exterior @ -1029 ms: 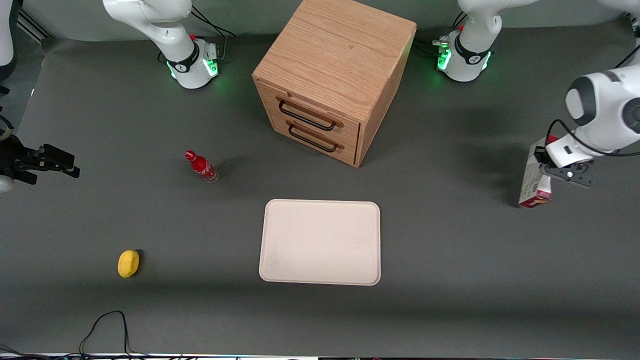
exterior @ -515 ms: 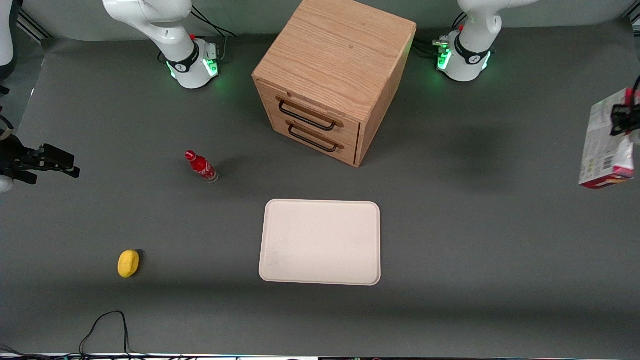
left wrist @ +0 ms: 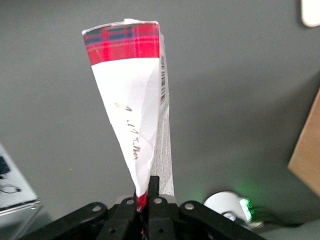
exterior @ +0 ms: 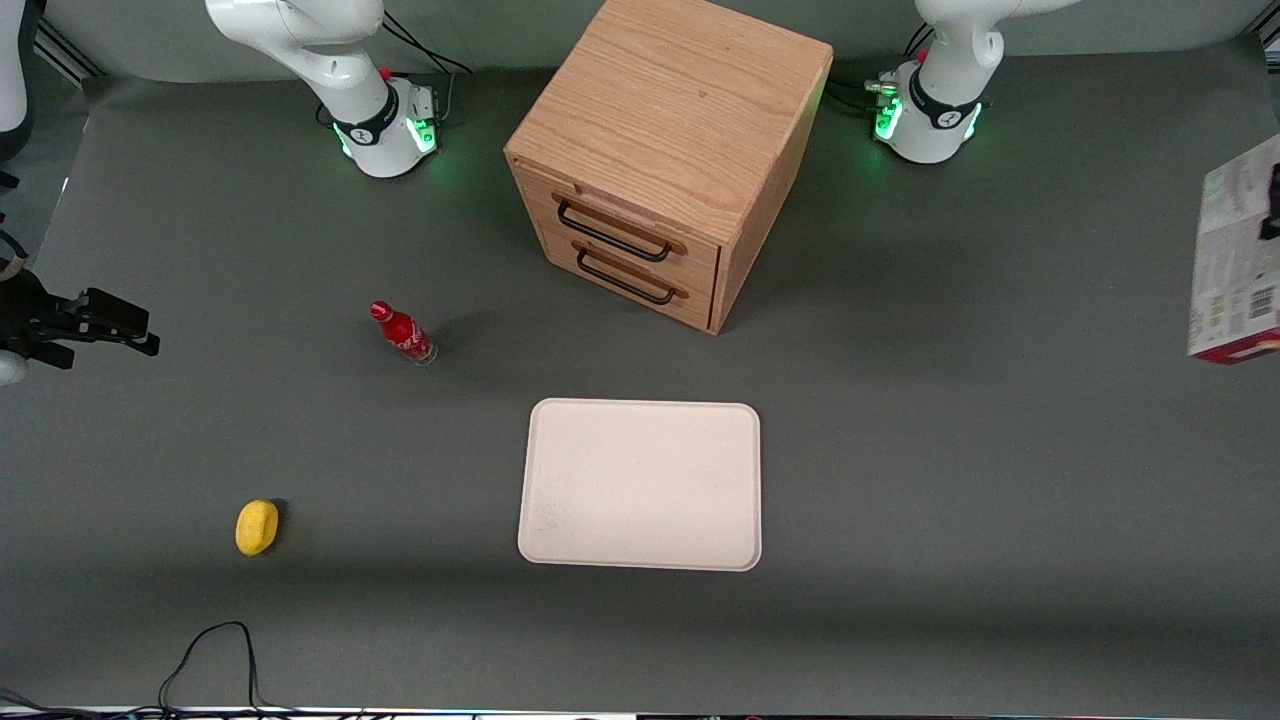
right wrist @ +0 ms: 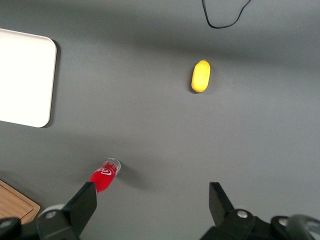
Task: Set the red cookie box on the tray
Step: 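Close the left gripper on the box's end and lift it upright, then carry the held box over the white tray and lower it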
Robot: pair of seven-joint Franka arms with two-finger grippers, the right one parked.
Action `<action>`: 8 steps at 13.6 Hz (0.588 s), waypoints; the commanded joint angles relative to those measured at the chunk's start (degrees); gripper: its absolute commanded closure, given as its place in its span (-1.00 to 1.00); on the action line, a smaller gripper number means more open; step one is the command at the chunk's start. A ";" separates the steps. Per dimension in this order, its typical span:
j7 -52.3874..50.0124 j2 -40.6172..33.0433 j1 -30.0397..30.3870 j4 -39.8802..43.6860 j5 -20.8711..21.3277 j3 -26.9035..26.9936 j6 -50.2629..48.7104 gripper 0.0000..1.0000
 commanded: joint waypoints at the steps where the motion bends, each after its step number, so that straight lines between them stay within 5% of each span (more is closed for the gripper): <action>1: -16.07 8.61 -1.97 10.04 -0.83 -7.57 -2.19 1.00; 4: -33.66 19.60 -6.53 20.24 -1.19 -13.91 -0.79 1.00; 8: -51.61 33.84 -18.66 29.23 -0.84 -13.92 10.42 1.00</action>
